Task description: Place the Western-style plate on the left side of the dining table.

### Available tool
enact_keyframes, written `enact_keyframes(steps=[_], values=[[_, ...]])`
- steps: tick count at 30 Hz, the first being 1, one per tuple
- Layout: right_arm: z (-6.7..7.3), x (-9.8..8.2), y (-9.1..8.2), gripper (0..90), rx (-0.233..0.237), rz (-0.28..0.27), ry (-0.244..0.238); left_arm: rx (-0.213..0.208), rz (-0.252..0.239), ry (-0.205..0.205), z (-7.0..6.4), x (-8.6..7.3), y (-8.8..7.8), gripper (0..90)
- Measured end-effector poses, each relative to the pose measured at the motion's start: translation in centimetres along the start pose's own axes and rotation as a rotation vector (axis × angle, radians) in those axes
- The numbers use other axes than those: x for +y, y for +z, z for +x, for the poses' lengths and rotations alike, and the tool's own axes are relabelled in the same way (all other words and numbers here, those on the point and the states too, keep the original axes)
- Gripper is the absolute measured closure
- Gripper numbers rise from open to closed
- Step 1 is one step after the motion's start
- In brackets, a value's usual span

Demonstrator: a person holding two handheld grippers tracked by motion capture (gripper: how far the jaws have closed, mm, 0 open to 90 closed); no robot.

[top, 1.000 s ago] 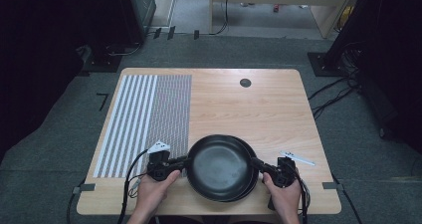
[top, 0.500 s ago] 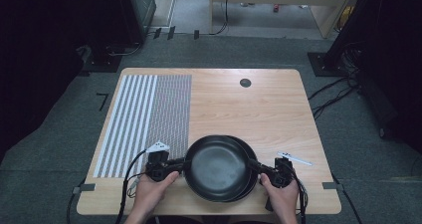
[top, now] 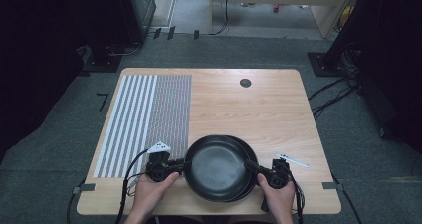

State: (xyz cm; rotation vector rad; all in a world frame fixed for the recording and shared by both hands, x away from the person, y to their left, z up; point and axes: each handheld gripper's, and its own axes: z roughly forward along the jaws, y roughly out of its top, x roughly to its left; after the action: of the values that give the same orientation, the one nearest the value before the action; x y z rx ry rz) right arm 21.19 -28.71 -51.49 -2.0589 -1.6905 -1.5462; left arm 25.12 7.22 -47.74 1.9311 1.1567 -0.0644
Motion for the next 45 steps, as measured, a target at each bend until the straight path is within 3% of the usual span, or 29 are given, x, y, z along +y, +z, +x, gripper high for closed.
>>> enact_keyframes(steps=[3,5,10,14,25,36,39,45], values=[[-0.1,0.0,0.0,83.4,0.004,-0.009,0.025,0.001,-0.011,-0.015,0.0,-0.1,0.1,70.3],[-0.5,0.0,-0.1,85.2,0.027,-0.012,0.106,-0.003,-0.017,-0.032,0.0,-0.3,0.2,71.2],[-0.9,-0.1,-0.2,86.2,0.044,-0.048,0.158,-0.025,-0.02,-0.075,0.0,-0.5,0.5,71.9],[-0.6,-0.2,-0.4,86.2,0.024,-0.076,0.154,-0.024,-0.023,-0.089,-0.2,-0.6,0.7,72.0],[0.0,0.4,-1.0,85.8,0.029,-0.087,0.139,-0.039,-0.042,-0.133,-0.2,-0.9,0.9,73.1],[1.1,1.0,-0.6,85.6,0.042,-0.087,0.15,-0.054,-0.084,-0.174,0.3,-0.4,-0.2,73.6],[1.6,1.5,-0.2,85.6,0.048,-0.075,0.147,-0.071,-0.099,-0.192,0.6,-0.2,-0.8,73.8],[3.6,2.9,0.9,85.6,0.064,-0.055,0.108,-0.057,-0.134,-0.2,1.3,0.5,-2.3,73.7]])
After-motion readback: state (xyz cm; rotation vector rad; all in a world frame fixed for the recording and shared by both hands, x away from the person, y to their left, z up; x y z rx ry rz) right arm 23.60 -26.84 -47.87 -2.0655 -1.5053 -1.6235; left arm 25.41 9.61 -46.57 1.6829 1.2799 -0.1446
